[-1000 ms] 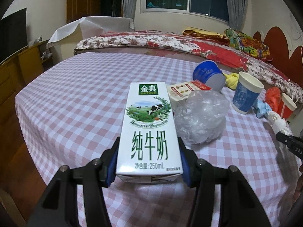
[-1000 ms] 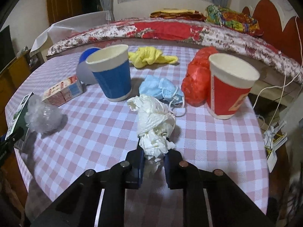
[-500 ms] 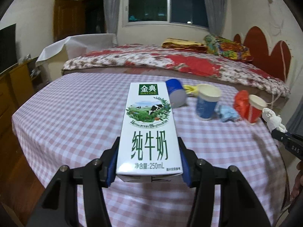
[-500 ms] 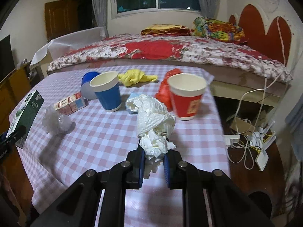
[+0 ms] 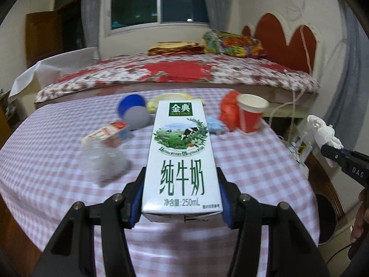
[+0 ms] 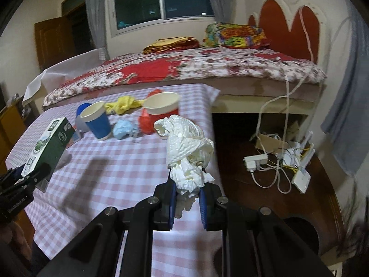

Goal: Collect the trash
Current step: 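Carry carton and tissue over the black bin and open both tools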

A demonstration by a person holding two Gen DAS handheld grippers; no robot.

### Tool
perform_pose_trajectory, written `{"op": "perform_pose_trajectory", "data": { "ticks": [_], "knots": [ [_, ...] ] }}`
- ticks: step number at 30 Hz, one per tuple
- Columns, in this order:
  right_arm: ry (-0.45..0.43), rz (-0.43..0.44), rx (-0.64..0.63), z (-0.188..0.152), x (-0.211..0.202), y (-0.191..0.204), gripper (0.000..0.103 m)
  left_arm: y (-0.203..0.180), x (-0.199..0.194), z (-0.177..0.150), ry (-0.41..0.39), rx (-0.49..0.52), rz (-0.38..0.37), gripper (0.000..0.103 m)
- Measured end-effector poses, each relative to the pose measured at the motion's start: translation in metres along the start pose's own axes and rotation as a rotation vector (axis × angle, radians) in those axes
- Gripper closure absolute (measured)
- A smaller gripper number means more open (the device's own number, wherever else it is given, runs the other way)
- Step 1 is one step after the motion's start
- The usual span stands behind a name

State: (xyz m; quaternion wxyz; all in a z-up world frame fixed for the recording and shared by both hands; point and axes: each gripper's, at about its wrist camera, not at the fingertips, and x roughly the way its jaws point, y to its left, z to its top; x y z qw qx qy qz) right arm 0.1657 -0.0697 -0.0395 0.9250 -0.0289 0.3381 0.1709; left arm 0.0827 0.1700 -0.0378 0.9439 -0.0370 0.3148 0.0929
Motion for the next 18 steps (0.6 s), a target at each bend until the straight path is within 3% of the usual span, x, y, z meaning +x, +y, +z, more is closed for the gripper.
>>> {"op": "perform_pose_trajectory", "data": {
  "ticks": [18],
  "knots": [
    [0.043,-0.166,0.136,-0.048,-0.031,-0.121,0.085,-0.14,0.016,-0.002,0.073,0.189,-0.245,0.048]
  ]
}}
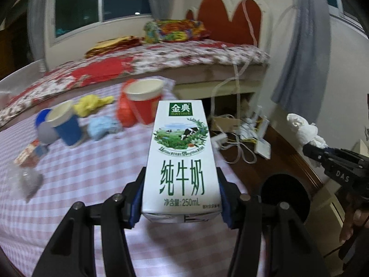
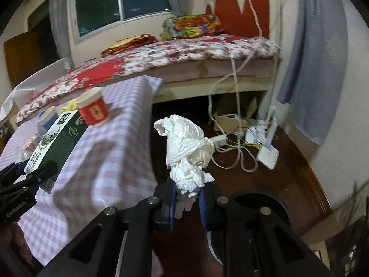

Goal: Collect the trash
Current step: 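Carry carton and tissue over the black bin and open both tools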

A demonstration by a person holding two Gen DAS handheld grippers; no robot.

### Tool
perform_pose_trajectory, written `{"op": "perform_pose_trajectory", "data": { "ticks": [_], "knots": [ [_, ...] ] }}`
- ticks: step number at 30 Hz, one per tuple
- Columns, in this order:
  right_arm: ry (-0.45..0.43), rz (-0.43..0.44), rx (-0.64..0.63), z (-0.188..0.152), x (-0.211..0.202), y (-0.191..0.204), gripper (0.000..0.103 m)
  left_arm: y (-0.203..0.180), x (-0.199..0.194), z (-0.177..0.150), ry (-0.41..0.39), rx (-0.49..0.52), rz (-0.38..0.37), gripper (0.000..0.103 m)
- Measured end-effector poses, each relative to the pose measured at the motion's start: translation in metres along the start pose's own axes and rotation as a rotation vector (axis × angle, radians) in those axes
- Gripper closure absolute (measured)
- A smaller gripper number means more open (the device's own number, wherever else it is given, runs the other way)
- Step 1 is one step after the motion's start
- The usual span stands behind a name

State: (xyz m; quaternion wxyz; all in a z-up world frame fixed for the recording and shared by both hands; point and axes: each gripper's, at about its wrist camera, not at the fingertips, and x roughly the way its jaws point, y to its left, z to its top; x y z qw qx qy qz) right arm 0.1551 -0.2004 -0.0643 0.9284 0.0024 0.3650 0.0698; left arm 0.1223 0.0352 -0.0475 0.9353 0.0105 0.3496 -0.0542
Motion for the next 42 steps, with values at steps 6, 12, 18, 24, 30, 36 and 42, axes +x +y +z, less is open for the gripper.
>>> {"op": "perform_pose_trajectory", "data": {
  "ticks": [6,12,18,24,30,36,42],
  "knots": [
    [0.038,-0.076,0.037,-0.021,-0.006,-0.045,0.085,-0.043,0.011,-0.002,0.037,0.052,-0.097,0.048],
    [0.085,-0.134,0.07,-0.045,-0.011,-0.082,0.085,-0.086,0.022,-0.011,0.099,0.121,-0.188,0.048],
    [0.143,-0.149,0.084,-0.071,-0.004,-0.106,0.085,-0.117,0.032,-0.023,0.166,0.181,-0.258,0.048],
    [0.192,-0.152,0.107,-0.094,0.007,-0.124,0.085,-0.141,0.048,-0.033,0.222,0.222,-0.291,0.048],
    [0.239,-0.141,0.126,-0.11,0.024,-0.138,0.085,-0.16,0.072,-0.042,0.308,0.255,-0.316,0.048],
    [0.26,-0.11,0.117,-0.121,0.042,-0.15,0.085,-0.18,0.1,-0.056,0.421,0.264,-0.382,0.048],
    [0.303,-0.077,0.062,-0.131,0.066,-0.16,0.085,-0.194,0.131,-0.065,0.501,0.263,-0.399,0.048]
  ]
}}
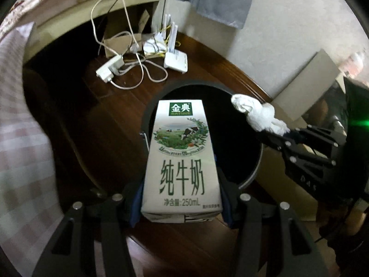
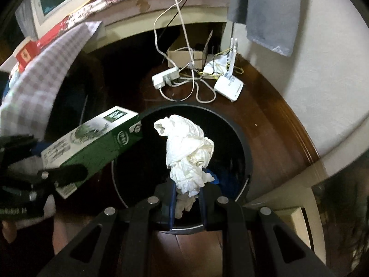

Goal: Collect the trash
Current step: 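Carry carton and tissue over the black bin and open both tools, then move both tools back over the table toward the plastic bag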

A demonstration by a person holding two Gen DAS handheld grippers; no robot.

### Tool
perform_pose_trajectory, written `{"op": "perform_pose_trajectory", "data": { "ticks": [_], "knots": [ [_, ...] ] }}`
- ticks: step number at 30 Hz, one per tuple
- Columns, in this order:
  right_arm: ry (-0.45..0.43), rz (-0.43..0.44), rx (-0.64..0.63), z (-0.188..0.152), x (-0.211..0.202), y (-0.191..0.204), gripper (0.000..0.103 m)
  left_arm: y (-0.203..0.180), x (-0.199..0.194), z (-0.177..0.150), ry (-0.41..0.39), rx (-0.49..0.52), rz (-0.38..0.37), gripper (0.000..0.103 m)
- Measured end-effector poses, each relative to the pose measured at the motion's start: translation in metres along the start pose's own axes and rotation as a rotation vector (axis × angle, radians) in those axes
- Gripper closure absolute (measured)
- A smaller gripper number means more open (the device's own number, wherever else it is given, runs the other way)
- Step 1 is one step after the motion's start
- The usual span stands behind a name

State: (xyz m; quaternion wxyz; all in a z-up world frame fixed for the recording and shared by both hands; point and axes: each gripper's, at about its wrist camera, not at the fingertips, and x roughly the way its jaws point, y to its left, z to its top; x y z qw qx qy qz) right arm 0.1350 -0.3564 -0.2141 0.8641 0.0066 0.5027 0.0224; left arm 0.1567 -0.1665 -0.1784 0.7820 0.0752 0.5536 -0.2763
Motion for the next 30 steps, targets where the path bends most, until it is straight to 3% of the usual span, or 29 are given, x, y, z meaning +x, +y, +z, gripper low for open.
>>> {"op": "perform_pose_trajectory", "data": {
  "ticks": [5,6,7,8,10,17,24,30],
  "knots": [
    [0.052,0.024,-0.039,0.001,0.024,-0.005,0.084,0.0,0.02,0.005,0.051,-0.028,-0.056,0.045],
    [0.071,0.041,-0.051,0.0,0.033,-0.006,0.081,0.003,0.024,0.005,0.054,-0.049,-0.047,0.036],
    [0.086,0.037,-0.06,0.0,0.037,-0.007,0.075,0.004,0.026,0.005,0.057,-0.068,-0.036,0.028],
    [0.103,-0.016,-0.076,-0.002,0.043,-0.009,0.056,0.007,0.024,0.004,0.043,-0.092,-0.034,0.016],
    [0.072,-0.061,-0.078,-0.005,0.037,-0.015,0.038,0.008,0.015,0.002,0.019,-0.103,-0.018,0.011],
    [0.021,-0.112,0.017,-0.007,-0.006,-0.024,0.02,0.002,-0.037,-0.009,-0.097,-0.048,0.06,0.009],
    [-0.089,-0.101,0.117,0.015,-0.062,-0.008,0.018,0.012,-0.093,-0.012,-0.23,-0.038,0.121,0.008],
    [-0.157,-0.047,0.081,0.042,-0.093,0.034,0.017,0.039,-0.128,-0.019,-0.305,-0.118,0.157,0.008]
  ]
}}
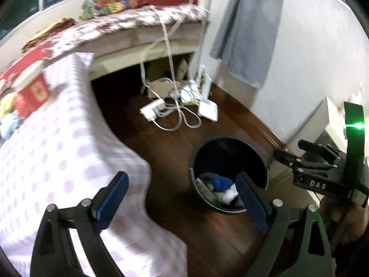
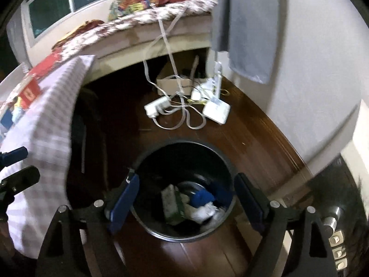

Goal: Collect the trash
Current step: 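Move both tools back over the table toward the plastic bag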

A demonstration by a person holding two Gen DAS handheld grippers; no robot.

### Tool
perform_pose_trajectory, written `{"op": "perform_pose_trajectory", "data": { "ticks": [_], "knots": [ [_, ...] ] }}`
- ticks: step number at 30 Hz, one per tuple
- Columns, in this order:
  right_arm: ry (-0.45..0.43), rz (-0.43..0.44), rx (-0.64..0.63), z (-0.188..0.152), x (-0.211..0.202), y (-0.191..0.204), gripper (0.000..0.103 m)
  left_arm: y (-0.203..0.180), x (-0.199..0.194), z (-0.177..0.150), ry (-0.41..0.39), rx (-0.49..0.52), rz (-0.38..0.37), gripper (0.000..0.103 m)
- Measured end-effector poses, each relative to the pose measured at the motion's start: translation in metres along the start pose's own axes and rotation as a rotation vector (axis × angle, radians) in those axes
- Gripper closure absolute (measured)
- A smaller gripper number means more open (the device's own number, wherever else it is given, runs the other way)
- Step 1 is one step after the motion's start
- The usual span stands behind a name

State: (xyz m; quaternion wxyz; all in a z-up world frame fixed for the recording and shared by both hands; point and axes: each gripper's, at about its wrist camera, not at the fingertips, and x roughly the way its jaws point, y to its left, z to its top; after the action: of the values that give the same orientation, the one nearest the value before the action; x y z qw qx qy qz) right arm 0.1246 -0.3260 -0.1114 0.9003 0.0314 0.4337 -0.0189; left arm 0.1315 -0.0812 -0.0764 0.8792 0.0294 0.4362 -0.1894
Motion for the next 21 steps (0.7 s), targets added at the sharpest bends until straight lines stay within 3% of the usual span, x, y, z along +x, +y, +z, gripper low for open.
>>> {"op": "perform_pose_trajectory", "data": {
  "ticks": [7,11,14,21],
  "knots": [
    [-0.064,0.086,-0.111,0.019,-0.025,0.069,0.017,0.061,-0.042,-0.017,-0.077,-0.13,0.096,0.008],
    [-0.075,0.187,-0.151,0.023,-0.03,0.107,0.017,0.104,-0.069,-0.033,-0.12,-0.216,0.203,0.008],
    [-0.068,0.243,-0.225,0.023,-0.028,0.146,0.017,0.141,-0.089,-0.049,-0.147,-0.27,0.332,0.008],
    [-0.085,0.332,-0.33,0.028,-0.032,0.239,0.017,0.205,-0.125,-0.078,-0.192,-0.365,0.478,0.008]
  ]
}}
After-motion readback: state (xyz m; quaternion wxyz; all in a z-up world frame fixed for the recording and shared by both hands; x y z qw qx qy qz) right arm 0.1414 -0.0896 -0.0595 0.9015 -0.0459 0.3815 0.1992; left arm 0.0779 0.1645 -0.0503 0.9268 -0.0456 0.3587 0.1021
